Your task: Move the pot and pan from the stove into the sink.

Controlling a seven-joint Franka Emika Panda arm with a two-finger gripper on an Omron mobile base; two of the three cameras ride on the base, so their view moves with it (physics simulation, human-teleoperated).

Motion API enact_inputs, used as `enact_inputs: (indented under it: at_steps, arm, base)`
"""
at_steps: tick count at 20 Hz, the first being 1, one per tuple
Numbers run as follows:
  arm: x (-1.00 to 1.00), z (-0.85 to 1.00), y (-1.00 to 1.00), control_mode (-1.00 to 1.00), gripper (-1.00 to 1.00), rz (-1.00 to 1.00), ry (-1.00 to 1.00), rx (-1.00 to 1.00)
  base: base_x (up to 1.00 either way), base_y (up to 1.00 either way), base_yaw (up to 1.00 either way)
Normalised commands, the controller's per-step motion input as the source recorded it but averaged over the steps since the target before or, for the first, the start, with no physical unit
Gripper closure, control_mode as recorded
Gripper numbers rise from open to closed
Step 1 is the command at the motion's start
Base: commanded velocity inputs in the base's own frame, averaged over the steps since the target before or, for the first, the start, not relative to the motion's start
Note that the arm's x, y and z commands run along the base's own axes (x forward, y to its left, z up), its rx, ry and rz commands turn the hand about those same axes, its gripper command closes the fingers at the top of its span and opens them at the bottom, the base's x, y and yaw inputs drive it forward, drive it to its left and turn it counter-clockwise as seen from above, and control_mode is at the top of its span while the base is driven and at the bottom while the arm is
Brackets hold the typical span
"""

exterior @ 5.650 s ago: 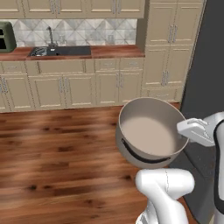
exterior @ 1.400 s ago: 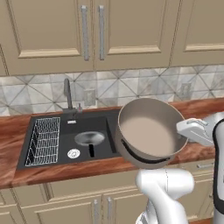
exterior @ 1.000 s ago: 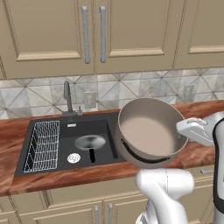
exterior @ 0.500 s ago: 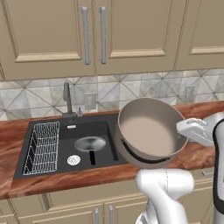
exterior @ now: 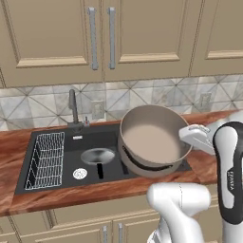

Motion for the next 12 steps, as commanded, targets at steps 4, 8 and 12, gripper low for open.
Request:
enact_inputs:
  at_steps: [4,8,12]
  arm:
    - [0.42,-0.22,0.35,-1.0,1.0,-0.05,0.0,0.0]
    - [0.36,-0.23,0.36,-1.0,1.0,-0.05,0.0,0.0]
    - [0.44,-0.25,0.44,-1.0,1.0,-0.07,0.0,0.0]
  base:
    - [0.0,0.0,0.0]
    - [0.0,0.0,0.0]
    - [0.0,0.0,0.0]
